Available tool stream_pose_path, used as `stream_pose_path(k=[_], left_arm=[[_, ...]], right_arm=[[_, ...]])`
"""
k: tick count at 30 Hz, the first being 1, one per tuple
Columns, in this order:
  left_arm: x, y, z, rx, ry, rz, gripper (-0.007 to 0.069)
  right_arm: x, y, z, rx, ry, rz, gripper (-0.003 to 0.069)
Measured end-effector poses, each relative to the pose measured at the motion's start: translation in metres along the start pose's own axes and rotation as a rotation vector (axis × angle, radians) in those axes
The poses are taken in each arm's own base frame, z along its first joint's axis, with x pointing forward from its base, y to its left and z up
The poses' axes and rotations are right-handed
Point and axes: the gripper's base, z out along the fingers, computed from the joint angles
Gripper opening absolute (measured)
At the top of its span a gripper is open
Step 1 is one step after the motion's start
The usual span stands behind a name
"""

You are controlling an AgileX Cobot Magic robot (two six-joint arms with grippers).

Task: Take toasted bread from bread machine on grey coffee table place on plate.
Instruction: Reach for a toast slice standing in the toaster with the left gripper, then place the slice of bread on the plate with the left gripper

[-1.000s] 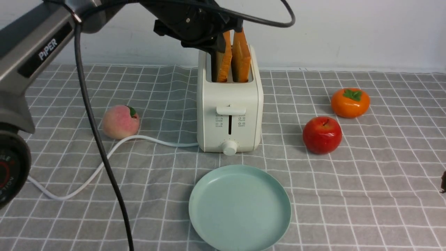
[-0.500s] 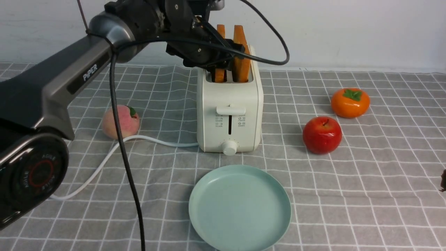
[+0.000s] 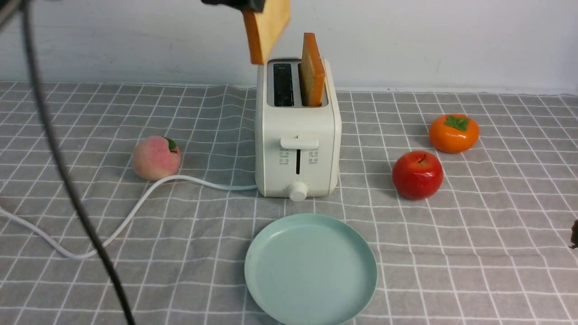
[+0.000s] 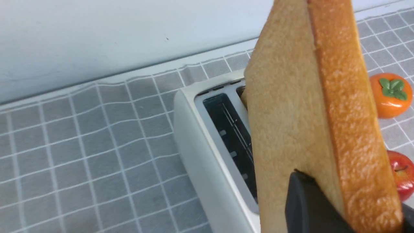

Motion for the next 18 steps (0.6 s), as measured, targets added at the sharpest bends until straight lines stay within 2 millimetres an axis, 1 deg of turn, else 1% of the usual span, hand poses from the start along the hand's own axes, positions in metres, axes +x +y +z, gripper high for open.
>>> stream_pose_path(k=[1,2,3,5,6,9,11,13,14,16,17,18], left_arm=[[-0.001,-0.001,-0.025,-0.007,0.02,0.006,0.0102],[-0.002,-0.001,-0.029,-0.007,0.013,0.007,0.0102],[0.0,-0.003,-0.05,-0.001,0.041,0.008,0.0102],[0.009,-0.006,-0.071,0.037,0.107,0.018,0.0102],[0.016,-0.01,-0.078,0.074,0.136,0.014,0.0102],[0.037,-0.017,-0.085,0.167,0.211,-0.013,0.0102],[0.064,-0.022,-0.074,0.254,0.3,-0.078,0.0102],[0.085,-0.026,-0.063,0.318,0.342,-0.119,0.0102],[0.087,-0.026,-0.06,0.326,0.349,-0.124,0.0102],[0.12,-0.031,-0.039,0.408,0.422,-0.168,0.0102],[0.146,-0.036,-0.024,0.465,0.476,-0.184,0.0102],[0.155,-0.037,-0.018,0.483,0.483,-0.182,0.0102]], right_arm=[[0.0,0.0,0.0,0.0,0.0,0.0,0.0026],[0.0,0.0,0.0,0.0,0.0,0.0,0.0026],[0.0,0.0,0.0,0.0,0.0,0.0,0.0027],[0.0,0.0,0.0,0.0,0.0,-0.004,0.003],[0.0,0.0,0.0,0.0,0.0,-0.004,0.0032],[0.0,0.0,0.0,0.0,0.0,-0.005,0.0033],[0.0,0.0,0.0,-0.004,-0.001,-0.003,0.0036],[0.0,0.001,0.0,-0.008,-0.002,0.003,0.0038],[0.0,0.001,0.0,-0.01,-0.002,0.005,0.0039],[0.0,0.002,0.0,-0.017,0.001,0.011,0.0043],[0.0,0.002,0.0,-0.021,0.001,0.014,0.0045],[0.0,0.002,0.0,-0.021,0.0,0.012,0.0046]])
